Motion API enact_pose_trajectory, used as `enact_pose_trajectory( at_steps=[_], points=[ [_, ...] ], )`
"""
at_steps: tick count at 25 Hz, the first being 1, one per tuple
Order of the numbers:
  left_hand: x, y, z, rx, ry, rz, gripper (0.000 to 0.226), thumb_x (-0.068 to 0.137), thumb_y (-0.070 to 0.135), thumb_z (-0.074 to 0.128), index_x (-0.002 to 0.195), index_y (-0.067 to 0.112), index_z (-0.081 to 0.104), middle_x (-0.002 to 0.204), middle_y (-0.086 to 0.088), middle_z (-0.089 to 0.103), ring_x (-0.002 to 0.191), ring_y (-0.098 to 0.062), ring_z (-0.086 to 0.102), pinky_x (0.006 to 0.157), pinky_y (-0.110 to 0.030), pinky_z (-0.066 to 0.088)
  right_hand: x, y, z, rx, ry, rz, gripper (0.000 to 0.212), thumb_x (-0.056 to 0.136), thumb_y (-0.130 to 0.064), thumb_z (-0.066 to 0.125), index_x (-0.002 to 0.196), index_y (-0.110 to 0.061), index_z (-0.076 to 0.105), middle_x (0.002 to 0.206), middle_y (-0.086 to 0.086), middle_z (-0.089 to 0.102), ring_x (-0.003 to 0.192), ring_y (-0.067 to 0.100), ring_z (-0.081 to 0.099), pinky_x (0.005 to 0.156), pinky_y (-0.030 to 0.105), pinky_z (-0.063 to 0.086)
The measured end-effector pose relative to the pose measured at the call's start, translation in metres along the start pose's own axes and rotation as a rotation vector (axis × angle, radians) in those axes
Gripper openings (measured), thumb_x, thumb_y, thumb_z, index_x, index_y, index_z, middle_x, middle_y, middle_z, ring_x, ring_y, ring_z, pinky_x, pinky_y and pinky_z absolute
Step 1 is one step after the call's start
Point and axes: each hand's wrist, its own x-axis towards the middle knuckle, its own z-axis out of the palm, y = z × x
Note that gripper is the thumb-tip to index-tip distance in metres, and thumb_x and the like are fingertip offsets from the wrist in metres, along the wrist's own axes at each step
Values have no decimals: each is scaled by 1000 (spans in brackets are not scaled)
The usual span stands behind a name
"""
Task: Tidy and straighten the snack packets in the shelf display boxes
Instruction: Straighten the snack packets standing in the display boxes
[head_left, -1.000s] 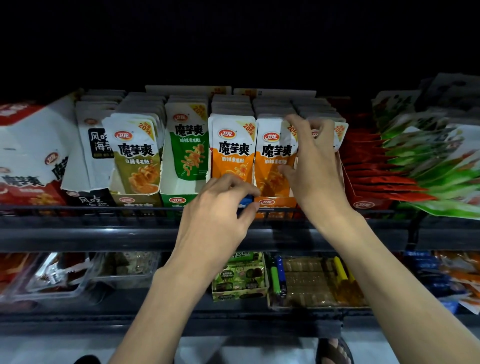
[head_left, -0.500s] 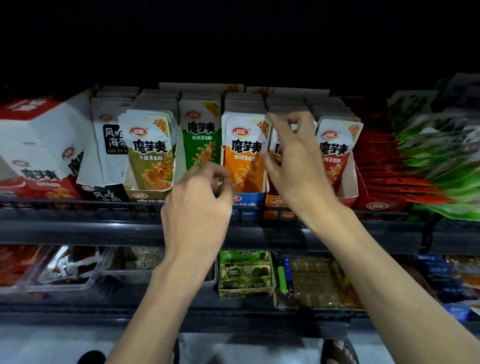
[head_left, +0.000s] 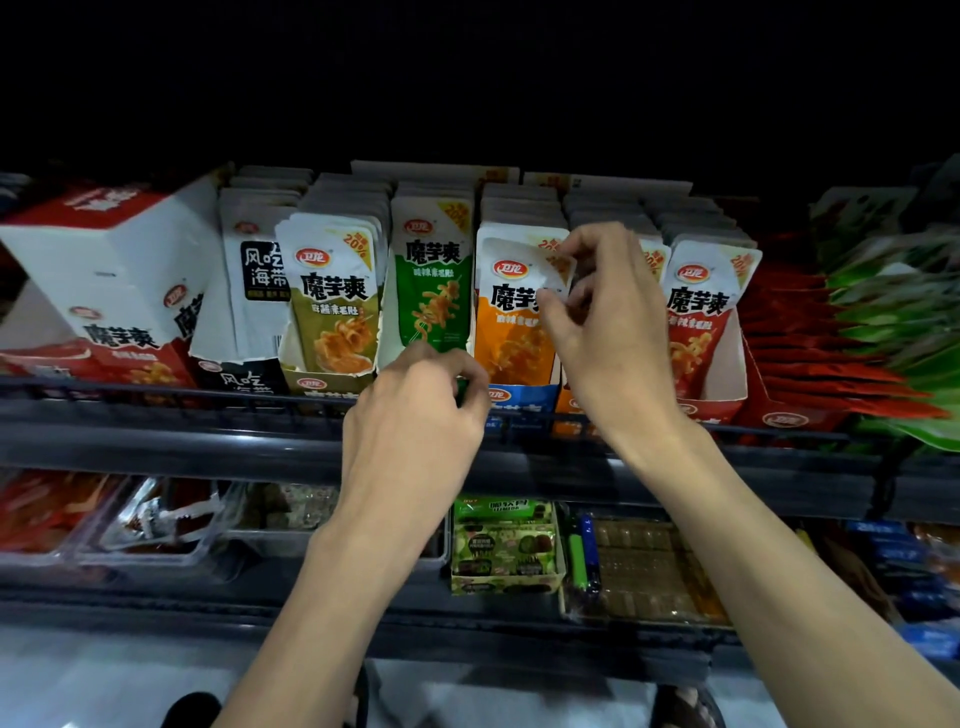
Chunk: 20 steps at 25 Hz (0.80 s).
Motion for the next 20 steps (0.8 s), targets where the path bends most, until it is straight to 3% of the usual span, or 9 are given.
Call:
enact_pose_trajectory(
  at_steps=[3, 5, 8, 11, 14, 17, 20],
  points=[
    [0, 0, -2, -2, -8, -4, 11, 93, 33, 57, 93, 31, 68, 93, 6, 56, 81, -20, 58, 65, -32, 43, 0, -1, 1, 89, -36, 79, 29, 95, -21, 64, 119, -21, 48, 66, -11, 48, 56, 3, 49, 55, 30, 45],
    [0, 0, -2, -15, -3, 2, 9, 93, 33, 58, 93, 31, 66, 91, 6, 56, 80, -19, 58, 64, -32, 42, 1, 2, 2, 94, -59, 115, 29, 96, -25, 64, 122, -18, 53, 72, -12, 56, 63, -1, 54, 60, 32, 50],
    [1, 0, 0, -53, 51, 24, 11, 93, 35, 59, 101, 28, 60, 91, 9, 57, 79, -18, 59, 62, -32, 40, 0, 4, 2, 93, -90, 137, 20, 97, -29, 61, 110, -14, 66, 94, -5, 70, 85, 8, 65, 73, 37, 56],
    [4, -2, 1, -156, 148, 29, 28, 93, 41, 59, 116, 25, 56, 101, 7, 57, 86, -15, 58, 70, -34, 45, 3, -7, -13, 363, -2, 171, 12, 99, -23, 58, 106, -19, 66, 95, -15, 68, 82, -5, 65, 63, 13, 51],
    [4, 1, -2, -359, 179, 59, 32, 94, 44, 58, 120, 26, 57, 107, 11, 61, 84, -7, 57, 71, -28, 46, 12, -21, -37, 670, 136, 138, 12, 102, -14, 53, 102, -10, 64, 84, -12, 67, 63, -5, 59, 54, 9, 42],
    [-2, 12, -6, -600, 98, 180, 13, 96, 30, 60, 96, 19, 67, 79, 17, 64, 67, -3, 55, 59, -14, 39, 15, -30, -50, 801, 118, 156, 17, 103, -12, 49, 94, -4, 61, 72, -11, 63, 56, -4, 57, 51, 11, 40],
    [-8, 17, -10, -655, 43, 308, 21, 95, 25, 61, 75, 17, 61, 63, 15, 55, 55, -3, 46, 52, -14, 34, 13, -36, -53, 864, 75, 204, 17, 103, -11, 49, 93, -5, 60, 78, -4, 65, 58, -4, 60, 52, 9, 42]
  ],
)
